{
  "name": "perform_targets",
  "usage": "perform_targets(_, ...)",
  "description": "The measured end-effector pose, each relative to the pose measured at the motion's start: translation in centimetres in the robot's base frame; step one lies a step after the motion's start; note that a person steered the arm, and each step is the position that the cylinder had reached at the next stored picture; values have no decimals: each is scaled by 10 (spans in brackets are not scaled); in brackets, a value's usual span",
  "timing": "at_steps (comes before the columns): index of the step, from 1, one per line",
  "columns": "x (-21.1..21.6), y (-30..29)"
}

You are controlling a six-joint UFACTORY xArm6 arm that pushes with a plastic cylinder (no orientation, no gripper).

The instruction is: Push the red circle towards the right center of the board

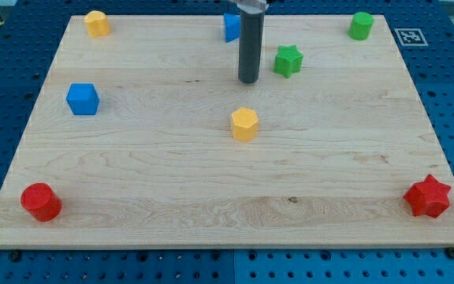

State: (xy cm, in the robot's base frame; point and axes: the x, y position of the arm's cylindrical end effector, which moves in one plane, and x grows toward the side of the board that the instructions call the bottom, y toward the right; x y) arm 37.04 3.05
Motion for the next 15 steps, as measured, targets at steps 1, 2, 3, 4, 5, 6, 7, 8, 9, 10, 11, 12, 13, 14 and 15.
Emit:
perform_targets(1, 8, -29)
perform_targets(2, 10, -103)
perform_targets(3, 44, -149)
perform_targets(4, 87, -167)
perform_targets(5, 108, -205)
perform_targets(6, 114, -292)
perform_targets(7, 123, -333)
perform_targets(8, 158, -335)
perform_targets(9, 233, -334)
perform_targets(10, 247, -334)
perform_targets(11, 247, -328)
perform_targets(12, 246, -291)
perform_targets(13, 244, -250)
perform_targets(14, 235, -248)
perform_targets(15, 239, -268)
